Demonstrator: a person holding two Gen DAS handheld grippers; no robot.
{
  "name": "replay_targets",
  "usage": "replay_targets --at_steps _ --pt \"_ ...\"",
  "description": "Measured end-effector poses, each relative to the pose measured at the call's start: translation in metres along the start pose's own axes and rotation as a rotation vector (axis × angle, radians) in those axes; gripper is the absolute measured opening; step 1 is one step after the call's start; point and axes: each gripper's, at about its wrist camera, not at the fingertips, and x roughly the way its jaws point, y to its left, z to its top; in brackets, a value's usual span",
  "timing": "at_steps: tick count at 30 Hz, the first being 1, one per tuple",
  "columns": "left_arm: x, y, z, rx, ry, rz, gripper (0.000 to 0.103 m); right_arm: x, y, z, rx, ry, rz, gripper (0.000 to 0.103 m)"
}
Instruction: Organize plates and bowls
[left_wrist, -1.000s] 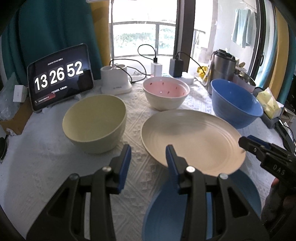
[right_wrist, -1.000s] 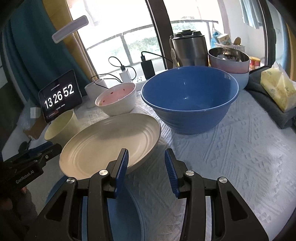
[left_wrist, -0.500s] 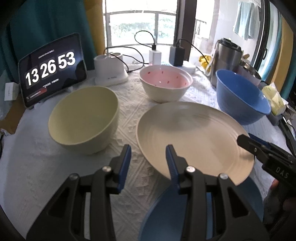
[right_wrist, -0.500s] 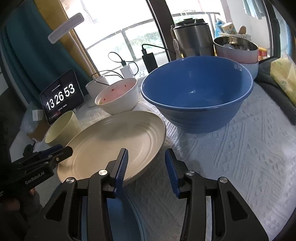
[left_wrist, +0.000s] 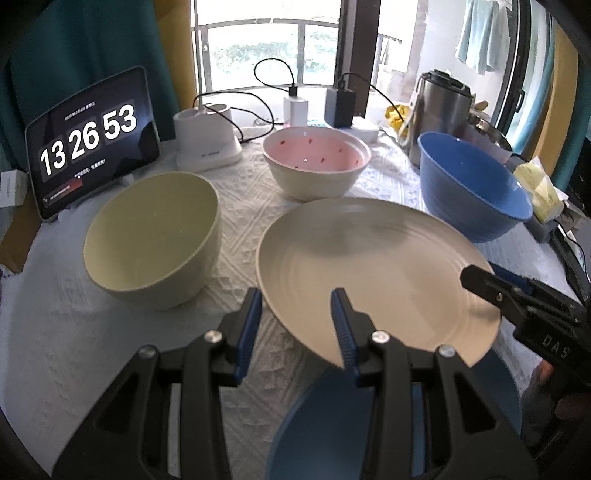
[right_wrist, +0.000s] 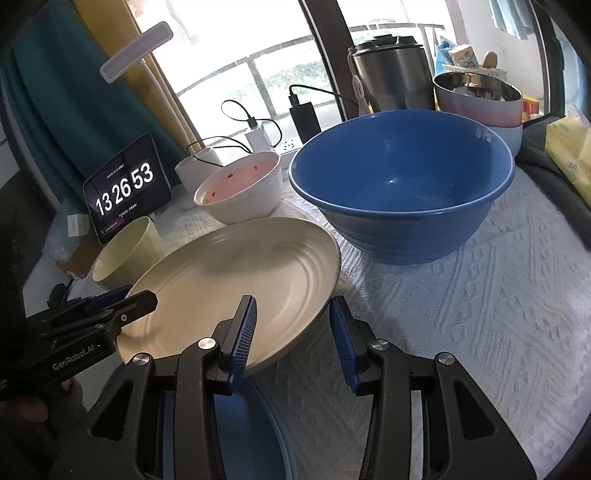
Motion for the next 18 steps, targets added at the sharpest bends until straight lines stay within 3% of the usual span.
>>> replay_targets --at_steps 18 --pt "-0.025 0.0 -0.004 0.001 -0.039 -0.007 0.04 -0.017 0.01 -0.003 -0.025 -0.023 -0.016 0.044"
